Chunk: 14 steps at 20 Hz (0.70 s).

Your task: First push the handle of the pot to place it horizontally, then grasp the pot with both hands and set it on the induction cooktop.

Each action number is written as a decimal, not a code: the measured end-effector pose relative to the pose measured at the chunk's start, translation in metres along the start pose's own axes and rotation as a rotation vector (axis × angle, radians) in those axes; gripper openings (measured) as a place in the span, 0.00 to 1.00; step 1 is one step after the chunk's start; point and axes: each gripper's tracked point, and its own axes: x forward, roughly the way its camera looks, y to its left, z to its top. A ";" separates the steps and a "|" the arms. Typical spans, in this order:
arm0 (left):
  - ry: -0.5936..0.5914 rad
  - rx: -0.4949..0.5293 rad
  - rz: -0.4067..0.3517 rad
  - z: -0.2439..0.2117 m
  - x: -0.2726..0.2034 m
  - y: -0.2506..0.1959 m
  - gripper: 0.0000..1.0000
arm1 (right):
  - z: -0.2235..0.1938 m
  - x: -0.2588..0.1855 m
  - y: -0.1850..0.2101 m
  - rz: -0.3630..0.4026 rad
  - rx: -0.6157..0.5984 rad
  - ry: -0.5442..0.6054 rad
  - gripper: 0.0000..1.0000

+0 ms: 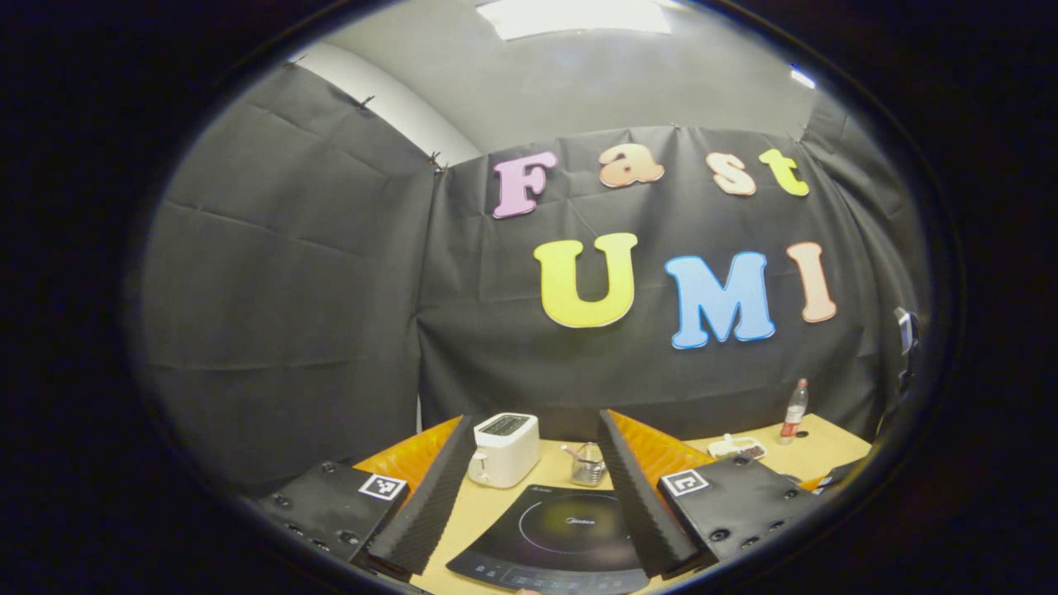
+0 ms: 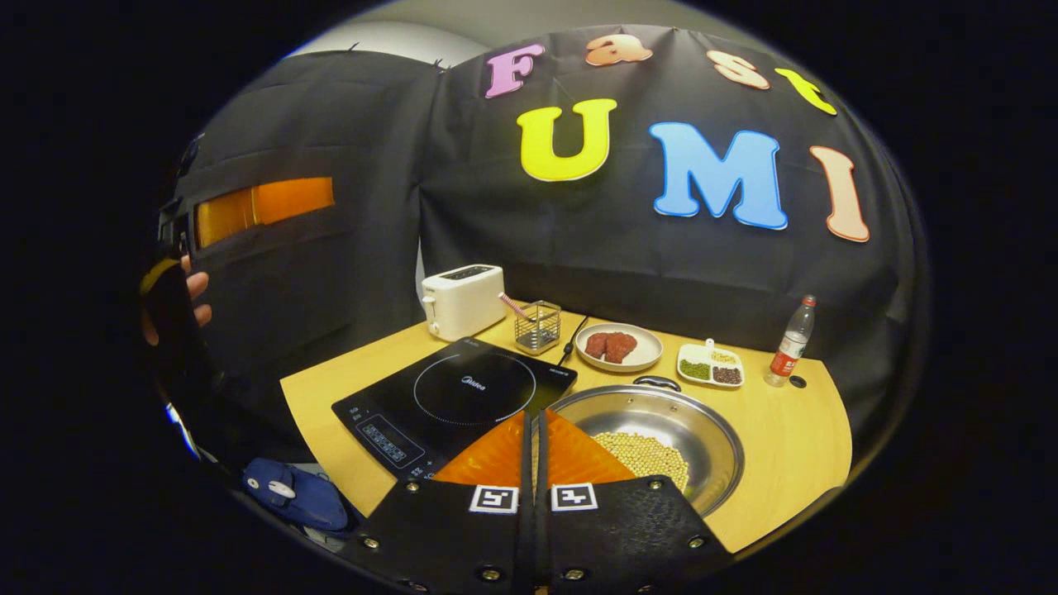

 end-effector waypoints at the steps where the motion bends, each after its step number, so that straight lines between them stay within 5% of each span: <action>1: 0.004 -0.001 0.007 -0.002 0.001 0.004 1.00 | -0.005 0.005 0.003 0.015 -0.007 0.019 0.00; 14: 0.034 -0.013 0.048 -0.022 0.012 0.025 0.92 | -0.082 0.028 0.035 0.129 -0.034 0.266 0.01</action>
